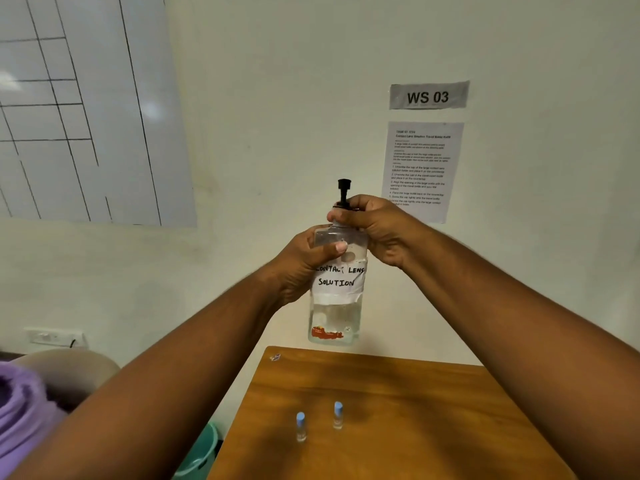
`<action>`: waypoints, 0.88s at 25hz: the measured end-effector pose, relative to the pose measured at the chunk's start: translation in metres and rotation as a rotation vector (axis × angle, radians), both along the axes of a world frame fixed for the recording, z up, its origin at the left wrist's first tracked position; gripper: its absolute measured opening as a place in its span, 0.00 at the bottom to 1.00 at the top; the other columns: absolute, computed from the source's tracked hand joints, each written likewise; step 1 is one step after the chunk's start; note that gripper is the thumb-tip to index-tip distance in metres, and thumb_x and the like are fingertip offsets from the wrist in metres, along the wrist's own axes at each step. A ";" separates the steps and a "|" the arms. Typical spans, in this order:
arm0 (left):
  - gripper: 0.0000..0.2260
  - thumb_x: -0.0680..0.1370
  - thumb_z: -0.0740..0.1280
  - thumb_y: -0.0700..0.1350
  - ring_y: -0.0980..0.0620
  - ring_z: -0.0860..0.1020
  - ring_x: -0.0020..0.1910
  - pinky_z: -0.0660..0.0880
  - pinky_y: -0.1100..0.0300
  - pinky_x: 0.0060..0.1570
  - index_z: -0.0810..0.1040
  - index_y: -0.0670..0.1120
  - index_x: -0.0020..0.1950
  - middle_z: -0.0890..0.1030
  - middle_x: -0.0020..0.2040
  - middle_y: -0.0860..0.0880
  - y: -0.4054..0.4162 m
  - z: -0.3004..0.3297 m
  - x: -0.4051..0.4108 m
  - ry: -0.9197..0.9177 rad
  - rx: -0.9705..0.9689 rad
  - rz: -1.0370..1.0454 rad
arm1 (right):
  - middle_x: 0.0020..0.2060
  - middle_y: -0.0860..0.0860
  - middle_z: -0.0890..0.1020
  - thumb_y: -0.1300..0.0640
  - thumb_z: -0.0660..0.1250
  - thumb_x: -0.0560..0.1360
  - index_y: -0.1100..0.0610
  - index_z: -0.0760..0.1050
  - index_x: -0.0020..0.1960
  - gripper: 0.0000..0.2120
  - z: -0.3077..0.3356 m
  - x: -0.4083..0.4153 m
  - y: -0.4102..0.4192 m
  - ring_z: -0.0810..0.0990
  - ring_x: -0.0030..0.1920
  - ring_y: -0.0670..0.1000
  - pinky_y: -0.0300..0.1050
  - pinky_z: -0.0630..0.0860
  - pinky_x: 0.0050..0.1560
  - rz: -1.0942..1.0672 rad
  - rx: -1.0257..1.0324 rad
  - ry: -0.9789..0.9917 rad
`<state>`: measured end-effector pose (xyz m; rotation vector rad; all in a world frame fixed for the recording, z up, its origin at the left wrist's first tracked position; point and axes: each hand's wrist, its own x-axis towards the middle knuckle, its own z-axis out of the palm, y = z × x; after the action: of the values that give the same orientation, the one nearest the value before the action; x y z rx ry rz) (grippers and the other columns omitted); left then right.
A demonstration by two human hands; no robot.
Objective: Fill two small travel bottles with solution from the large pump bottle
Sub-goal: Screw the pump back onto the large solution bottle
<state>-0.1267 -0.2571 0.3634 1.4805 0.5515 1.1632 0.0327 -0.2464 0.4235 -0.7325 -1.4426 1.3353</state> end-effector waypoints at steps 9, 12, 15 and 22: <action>0.28 0.70 0.79 0.48 0.42 0.84 0.51 0.82 0.49 0.51 0.75 0.41 0.66 0.84 0.54 0.40 0.012 -0.006 0.001 0.034 -0.012 0.087 | 0.49 0.57 0.83 0.63 0.63 0.81 0.60 0.79 0.54 0.07 -0.002 0.002 0.011 0.82 0.51 0.55 0.52 0.80 0.59 0.072 0.108 -0.111; 0.26 0.74 0.76 0.45 0.36 0.83 0.56 0.81 0.44 0.57 0.73 0.39 0.68 0.83 0.59 0.37 0.022 -0.011 0.010 0.091 0.030 0.204 | 0.46 0.53 0.85 0.59 0.66 0.79 0.53 0.81 0.50 0.05 -0.007 0.002 0.014 0.84 0.50 0.55 0.57 0.79 0.61 -0.152 0.270 -0.278; 0.26 0.74 0.76 0.46 0.41 0.82 0.60 0.79 0.44 0.61 0.73 0.43 0.70 0.83 0.62 0.41 0.042 -0.021 0.016 0.246 0.113 0.259 | 0.47 0.47 0.86 0.55 0.69 0.78 0.50 0.81 0.52 0.05 -0.019 0.014 0.019 0.84 0.51 0.48 0.50 0.79 0.59 -0.304 0.388 -0.428; 0.28 0.70 0.80 0.43 0.48 0.81 0.58 0.81 0.54 0.56 0.77 0.49 0.69 0.82 0.62 0.48 0.095 -0.100 0.054 0.578 0.146 0.412 | 0.56 0.51 0.79 0.52 0.71 0.76 0.47 0.81 0.59 0.12 -0.117 0.056 0.076 0.76 0.57 0.50 0.48 0.73 0.61 -0.424 0.356 -0.764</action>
<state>-0.0724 -0.1626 0.2630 1.8978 1.2329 1.0884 0.0883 -0.1702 0.3069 -1.2939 -1.9003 0.4472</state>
